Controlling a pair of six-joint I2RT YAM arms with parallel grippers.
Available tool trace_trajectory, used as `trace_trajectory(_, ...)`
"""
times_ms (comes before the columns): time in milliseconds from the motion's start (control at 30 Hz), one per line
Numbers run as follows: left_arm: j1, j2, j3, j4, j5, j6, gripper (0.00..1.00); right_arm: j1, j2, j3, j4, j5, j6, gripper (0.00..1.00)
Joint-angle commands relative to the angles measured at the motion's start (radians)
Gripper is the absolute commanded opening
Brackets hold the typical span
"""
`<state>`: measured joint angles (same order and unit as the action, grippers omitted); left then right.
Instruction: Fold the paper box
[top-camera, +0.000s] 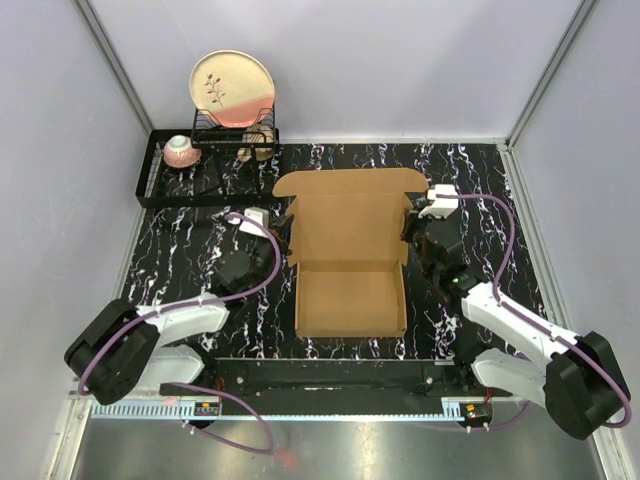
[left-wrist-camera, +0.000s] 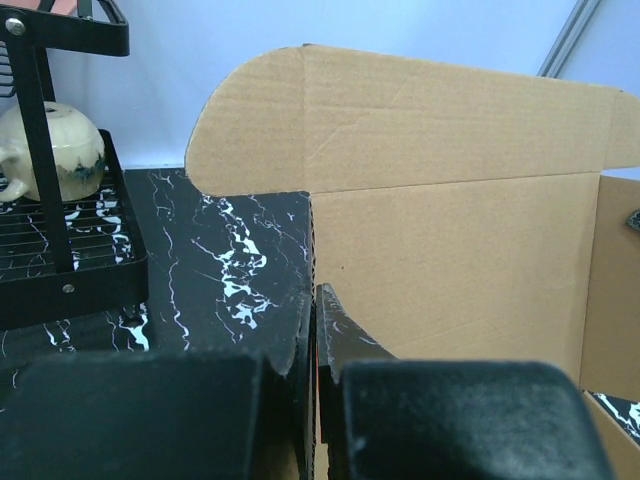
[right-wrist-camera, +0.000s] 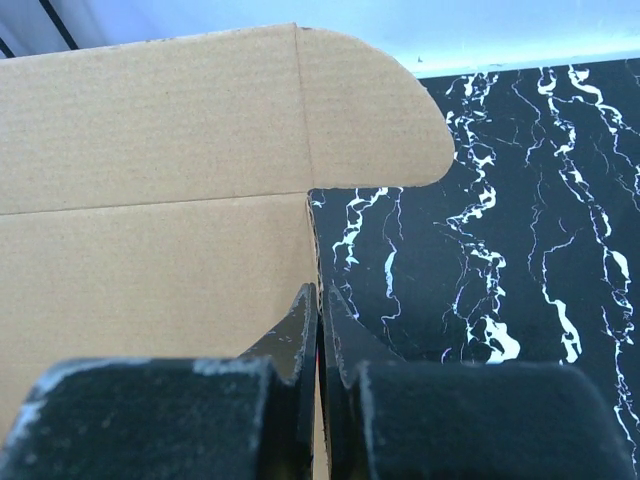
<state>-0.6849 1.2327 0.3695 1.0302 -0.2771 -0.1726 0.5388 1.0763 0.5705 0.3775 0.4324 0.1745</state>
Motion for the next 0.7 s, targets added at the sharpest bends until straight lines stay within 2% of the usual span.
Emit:
trace_trajectory(0,-0.070,-0.001,-0.044,0.163,-0.105,0.024,0.00,0.067,-0.032,-0.072,0.023,0.149,0.008,0.00)
trace_trajectory(200,-0.205,-0.001,-0.063,0.185,-0.232,0.038,0.00,0.183,-0.061,-0.130,-0.020,0.291,0.077,0.00)
trace_trajectory(433,-0.395,0.054,-0.092,0.359,-0.456,0.055,0.00,0.381,-0.069,-0.181,-0.048,0.480,0.177,0.00)
trace_trajectory(467,-0.413,0.063,-0.095,0.378,-0.541,0.051,0.00,0.398,-0.072,-0.185,-0.054,0.523,0.189,0.00)
trace_trajectory(667,-0.547,0.149,-0.086,0.520,-0.721,0.050,0.00,0.478,-0.090,-0.219,-0.129,0.597,0.321,0.00)
